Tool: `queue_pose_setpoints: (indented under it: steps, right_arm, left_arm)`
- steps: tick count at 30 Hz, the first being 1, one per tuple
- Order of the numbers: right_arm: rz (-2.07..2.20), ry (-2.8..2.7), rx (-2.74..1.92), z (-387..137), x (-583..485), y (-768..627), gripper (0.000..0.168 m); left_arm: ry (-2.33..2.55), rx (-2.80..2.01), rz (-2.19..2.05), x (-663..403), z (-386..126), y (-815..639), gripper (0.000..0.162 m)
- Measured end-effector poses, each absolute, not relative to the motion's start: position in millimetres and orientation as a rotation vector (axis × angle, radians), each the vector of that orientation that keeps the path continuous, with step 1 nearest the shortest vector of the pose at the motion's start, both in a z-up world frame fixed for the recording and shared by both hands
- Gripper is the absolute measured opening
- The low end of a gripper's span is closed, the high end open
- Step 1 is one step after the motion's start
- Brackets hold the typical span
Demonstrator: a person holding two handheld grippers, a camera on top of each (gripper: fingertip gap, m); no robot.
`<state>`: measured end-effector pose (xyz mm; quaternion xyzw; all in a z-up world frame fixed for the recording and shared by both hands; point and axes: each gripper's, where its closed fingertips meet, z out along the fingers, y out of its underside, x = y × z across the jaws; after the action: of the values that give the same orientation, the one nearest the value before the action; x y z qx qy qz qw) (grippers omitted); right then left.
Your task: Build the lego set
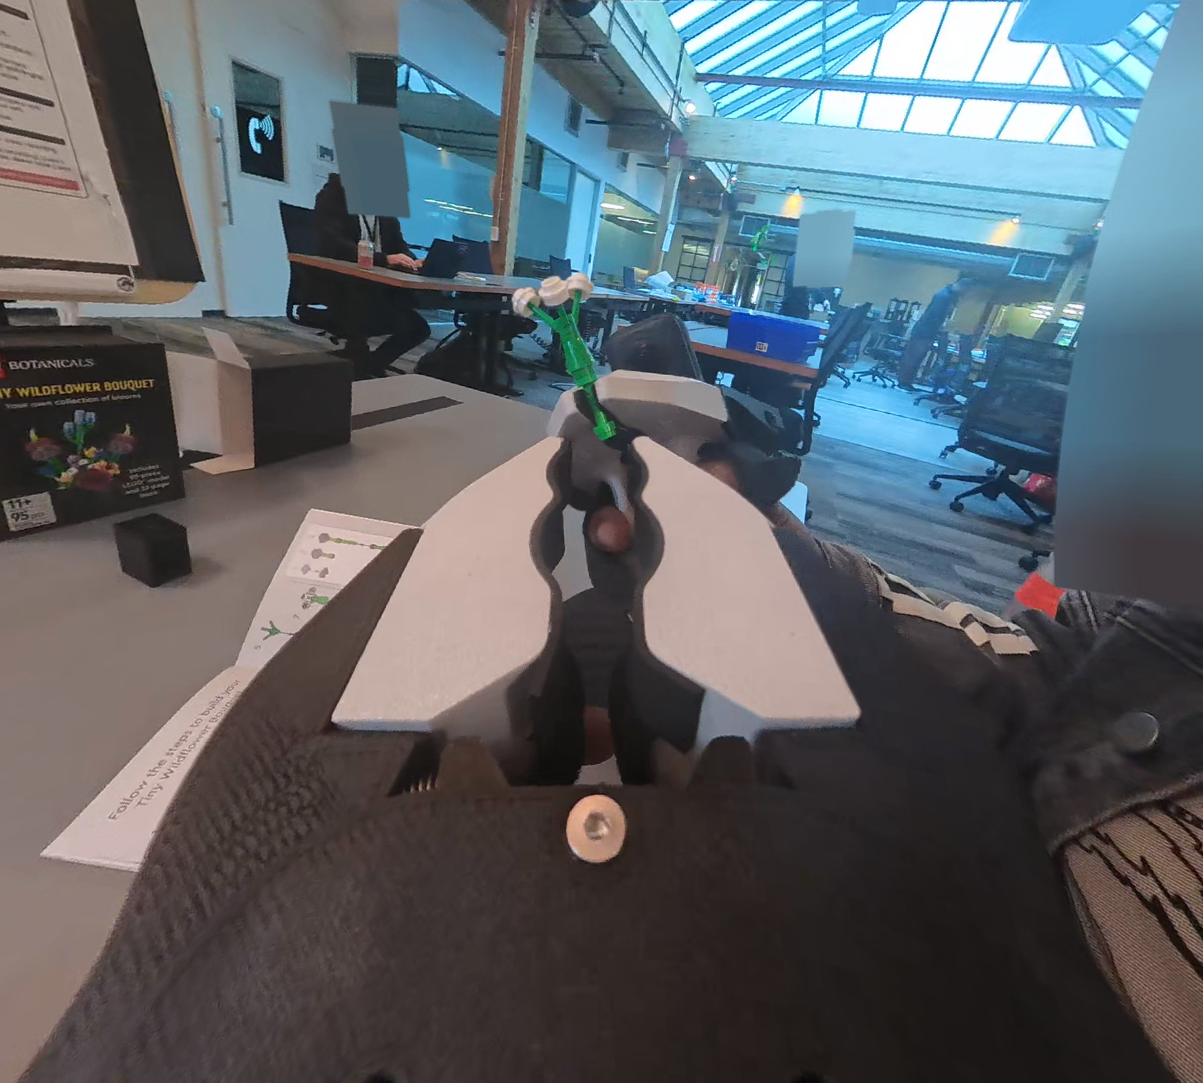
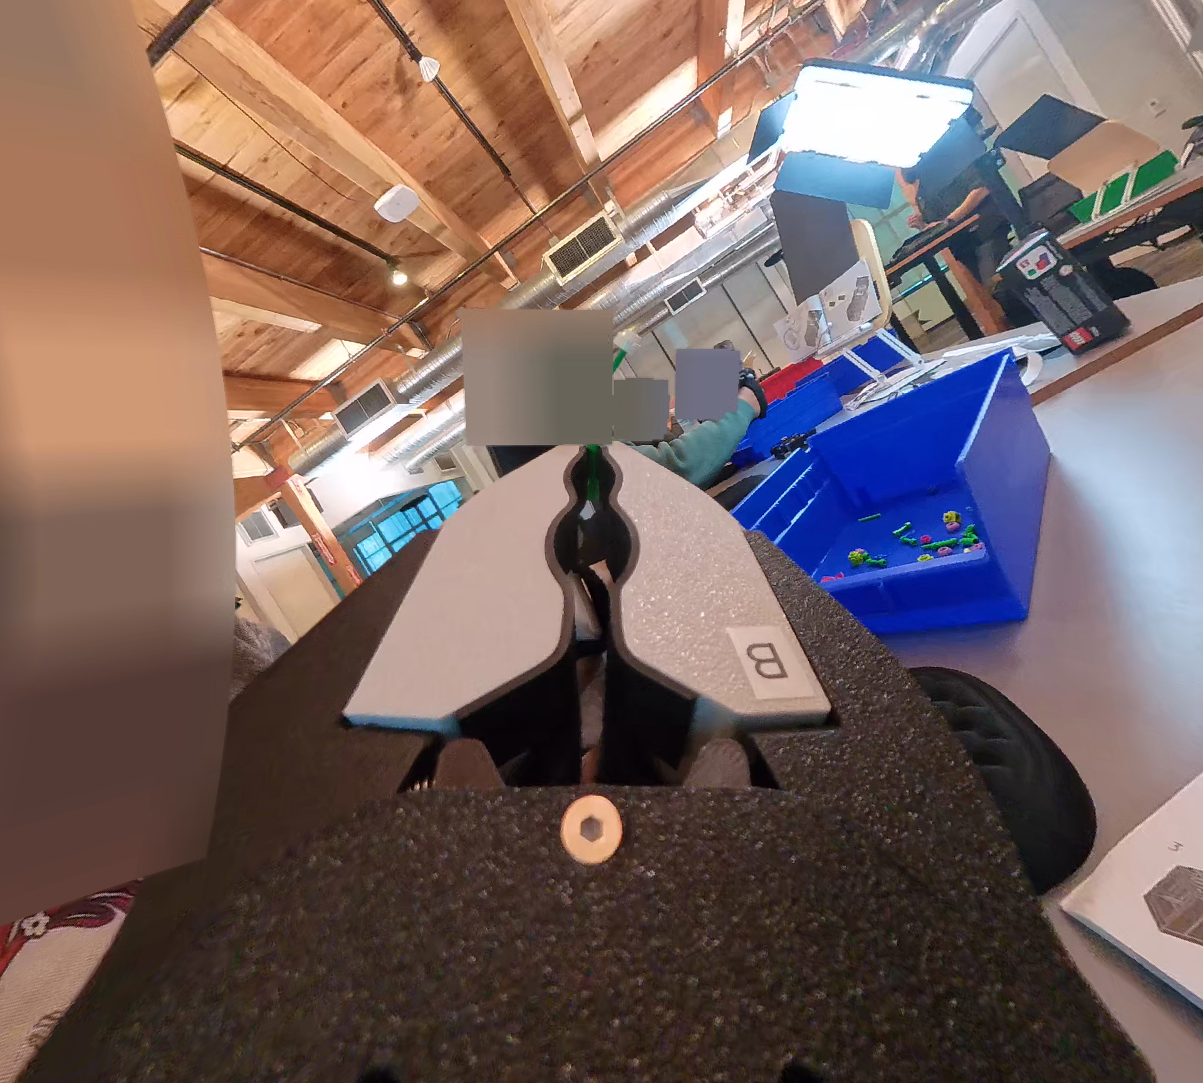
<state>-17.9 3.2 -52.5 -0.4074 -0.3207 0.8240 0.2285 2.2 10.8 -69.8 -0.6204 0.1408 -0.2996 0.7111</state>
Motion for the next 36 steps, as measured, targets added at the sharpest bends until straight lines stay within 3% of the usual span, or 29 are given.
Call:
queue_pose_setpoints:
  steps: [1, 11, 19, 26, 31, 36]
  right_arm:
    - [2.249, -0.890, -1.119, -53, -18, 4, 0.002]
    - [1.951, -1.035, -1.088, -60, -17, 2, 0.003]
    - [1.891, -1.110, -1.082, -61, -15, 2, 0.003]
    - [2.015, -0.955, -1.077, -69, -14, 4, 0.002]
    - [1.836, -0.985, -1.118, -79, -15, 12, 0.002]
    - [1.739, -1.025, -1.151, -87, -13, 22, 0.002]
  left_arm:
    - [0.304, -1.376, -0.677, 2, -70, 11, 0.016]
    - [0.295, -1.372, -0.780, 5, -76, 10, 0.000]
    - [0.330, -1.393, -0.717, 6, -77, 10, 0.001]
    - [0.307, -1.417, -0.772, 14, -88, 18, 0.016]
    - [0.297, -1.404, -0.653, 11, -94, 25, 0.006]
    - [0.304, -1.395, -0.659, 11, -102, 34, 0.006]
